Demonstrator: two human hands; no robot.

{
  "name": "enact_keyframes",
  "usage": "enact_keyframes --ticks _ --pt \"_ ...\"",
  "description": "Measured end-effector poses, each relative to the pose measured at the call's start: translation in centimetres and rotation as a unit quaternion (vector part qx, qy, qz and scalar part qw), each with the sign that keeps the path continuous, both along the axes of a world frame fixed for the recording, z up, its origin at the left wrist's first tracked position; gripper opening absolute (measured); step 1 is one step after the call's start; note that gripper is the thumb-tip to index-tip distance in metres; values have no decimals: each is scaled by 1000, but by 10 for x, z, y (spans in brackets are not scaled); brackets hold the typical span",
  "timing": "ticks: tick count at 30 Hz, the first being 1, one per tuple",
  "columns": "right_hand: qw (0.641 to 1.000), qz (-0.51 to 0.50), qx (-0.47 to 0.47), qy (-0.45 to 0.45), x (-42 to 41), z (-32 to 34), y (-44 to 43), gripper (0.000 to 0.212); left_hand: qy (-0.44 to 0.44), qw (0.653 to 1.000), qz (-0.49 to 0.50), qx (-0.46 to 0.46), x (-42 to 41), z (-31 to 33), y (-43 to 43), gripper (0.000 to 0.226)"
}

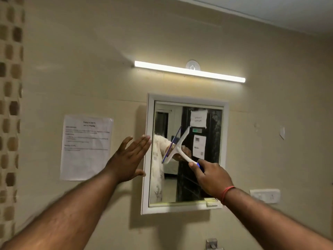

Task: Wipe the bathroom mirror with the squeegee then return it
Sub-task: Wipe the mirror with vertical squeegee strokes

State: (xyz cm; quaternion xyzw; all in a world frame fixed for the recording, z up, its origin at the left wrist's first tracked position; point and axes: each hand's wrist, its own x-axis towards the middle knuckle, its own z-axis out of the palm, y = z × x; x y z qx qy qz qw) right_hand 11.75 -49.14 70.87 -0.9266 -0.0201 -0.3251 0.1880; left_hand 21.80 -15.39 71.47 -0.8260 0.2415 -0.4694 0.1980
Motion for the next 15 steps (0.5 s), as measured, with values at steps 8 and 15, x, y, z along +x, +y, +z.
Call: enact_keyframes --ticks 8,15 --pt "972 57 -209 -95 13 113 16 41 31 990 105 -93 3 121 -50 167" --pt "946 122 -271 -131 34 152 21 44 51 979 169 -101 5 144 -68 182"
